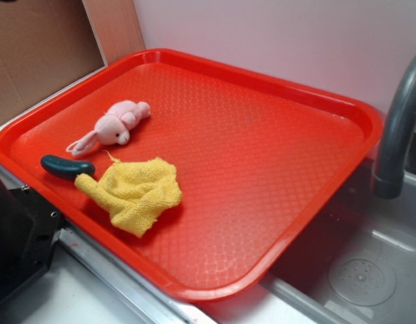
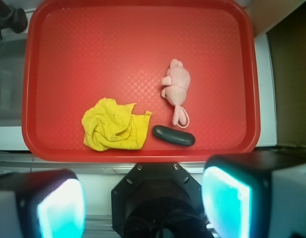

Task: Grab the plastic pickle.

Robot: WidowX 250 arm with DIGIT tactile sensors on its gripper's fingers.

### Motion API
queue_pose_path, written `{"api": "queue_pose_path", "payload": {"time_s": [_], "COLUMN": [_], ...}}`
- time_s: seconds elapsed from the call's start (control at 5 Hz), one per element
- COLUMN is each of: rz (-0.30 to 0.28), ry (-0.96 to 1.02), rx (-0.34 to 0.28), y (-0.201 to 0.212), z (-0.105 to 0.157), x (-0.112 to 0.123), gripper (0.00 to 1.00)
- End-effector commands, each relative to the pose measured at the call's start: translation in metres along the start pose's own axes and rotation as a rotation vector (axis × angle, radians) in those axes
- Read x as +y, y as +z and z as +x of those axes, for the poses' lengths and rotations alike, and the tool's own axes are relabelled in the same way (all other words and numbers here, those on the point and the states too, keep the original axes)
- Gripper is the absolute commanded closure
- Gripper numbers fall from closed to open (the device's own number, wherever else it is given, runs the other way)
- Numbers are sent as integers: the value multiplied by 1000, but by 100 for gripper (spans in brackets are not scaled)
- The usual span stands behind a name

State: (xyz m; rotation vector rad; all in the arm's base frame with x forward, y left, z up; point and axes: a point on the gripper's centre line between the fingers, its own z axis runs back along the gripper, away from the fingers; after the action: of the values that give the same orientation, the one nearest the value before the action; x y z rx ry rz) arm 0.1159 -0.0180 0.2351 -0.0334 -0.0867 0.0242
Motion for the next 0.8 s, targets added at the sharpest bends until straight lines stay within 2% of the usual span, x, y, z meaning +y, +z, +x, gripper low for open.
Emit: {"api": "queue_pose_path", "payload": {"time_s": [0.0, 0.2, 0.4, 0.6], "rz": [0, -107, -179, -192], "ry": [0, 250, 514, 769], "rx": [0, -36, -14, -13], "y": [0, -5, -20, -39], "z": [0, -2, 1, 1], "x": [0, 7, 12, 19], "gripper": [0, 0, 0, 0]}}
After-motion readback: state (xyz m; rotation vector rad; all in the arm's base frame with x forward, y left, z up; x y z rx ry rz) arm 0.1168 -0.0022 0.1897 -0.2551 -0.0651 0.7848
